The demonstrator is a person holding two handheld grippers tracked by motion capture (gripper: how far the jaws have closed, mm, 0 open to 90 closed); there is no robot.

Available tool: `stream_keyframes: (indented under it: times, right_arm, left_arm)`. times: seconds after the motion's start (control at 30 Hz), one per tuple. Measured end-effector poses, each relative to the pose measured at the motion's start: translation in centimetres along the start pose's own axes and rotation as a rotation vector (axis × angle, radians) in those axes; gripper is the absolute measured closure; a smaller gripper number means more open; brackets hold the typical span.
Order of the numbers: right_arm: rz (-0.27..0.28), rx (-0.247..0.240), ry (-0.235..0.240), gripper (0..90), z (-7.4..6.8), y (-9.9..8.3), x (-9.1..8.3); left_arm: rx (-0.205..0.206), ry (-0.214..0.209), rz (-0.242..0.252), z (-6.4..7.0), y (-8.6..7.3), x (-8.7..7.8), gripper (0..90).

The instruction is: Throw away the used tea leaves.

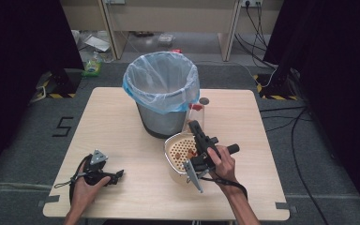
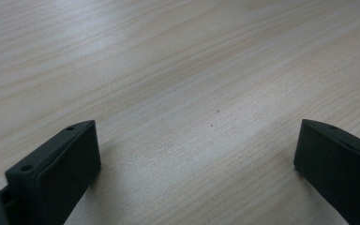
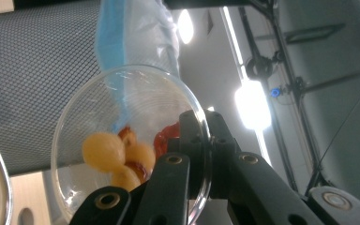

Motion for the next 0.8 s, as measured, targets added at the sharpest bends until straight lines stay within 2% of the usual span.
stream_keyframes:
  times: [0.03,0.07,0.1,0.13,0.17,0.2,0.33,0.4,0.47,0.5,0.53,0.63,0.67,0.7,0.73,0.8]
  right_arm:
    - [0.003,0.025,-0.007,88.1,-0.4,0.2,-0.5]
    - [0.003,0.025,-0.007,88.1,-0.4,0.2,-0.5]
    - [0.076,-0.083,-0.009,88.2,0.1,1.2,-0.5]
    - [0.044,-0.079,0.004,88.2,-0.4,0.8,-0.3]
    - [-0.008,0.000,0.011,88.2,-1.2,0.1,-0.4]
    - [0.024,-0.047,0.010,88.1,-1.0,0.5,-0.4]
    - [0.016,-0.038,-0.010,88.2,-0.3,0.5,-0.2]
    - [0.014,-0.048,-0.008,88.1,-0.4,0.3,-0.2]
    - [0.007,-0.038,-0.002,88.1,-0.4,0.1,-0.2]
    - [-0.007,-0.015,0.007,88.1,-0.3,-0.1,-0.1]
    - [-0.057,0.063,0.034,88.0,-0.1,-0.9,0.1]
    - [-0.131,0.210,0.072,88.0,0.1,-2.3,0.6]
    - [-0.131,0.210,0.072,88.0,0.1,-2.3,0.6]
    - [-0.166,0.314,0.097,87.9,0.2,-3.1,0.8]
    - [-0.166,0.314,0.097,87.9,0.2,-3.1,0.8]
    - [-0.218,0.413,0.127,87.9,0.2,-4.2,1.1]
  left_arm:
    - [0.000,0.000,0.000,0.0,0.0,0.0,0.0]
    - [0.000,0.000,0.000,0.0,0.0,0.0,0.0]
    - [-0.001,0.000,-0.001,0.0,0.0,0.0,0.0]
    - [-0.002,-0.001,-0.001,0.0,0.0,0.0,0.0]
    - [-0.001,0.000,-0.001,0.0,0.0,0.0,0.0]
    - [0.000,0.000,0.000,0.0,0.0,0.0,0.0]
    - [-0.003,-0.001,-0.001,0.0,0.0,0.0,0.0]
    - [-0.002,-0.001,-0.001,0.0,0.0,0.0,0.0]
    - [-0.002,-0.001,-0.001,0.0,0.0,0.0,0.0]
    - [-0.002,-0.001,-0.001,0.0,0.0,0.0,0.0]
    - [-0.002,-0.001,-0.001,0.0,0.0,0.0,0.0]
    - [-0.002,-0.001,-0.001,0.0,0.0,0.0,0.0]
    - [-0.002,-0.001,-0.001,0.0,0.0,0.0,0.0]
    - [-0.002,0.000,-0.001,0.0,0.0,0.0,0.0]
    - [-0.002,0.000,-0.001,0.0,0.0,0.0,0.0]
    - [-0.004,-0.001,0.000,0.0,0.0,0.0,0.0]
Point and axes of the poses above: each handheld gripper's, and its own axes: x roughly forward along the jaws, y roughly out of its top, z roughly to its right, the point moved 10 cm from there along x, roughly forward along the jaws, and after that the axes turned 12 degrees about -y, right-handed, at the moved point
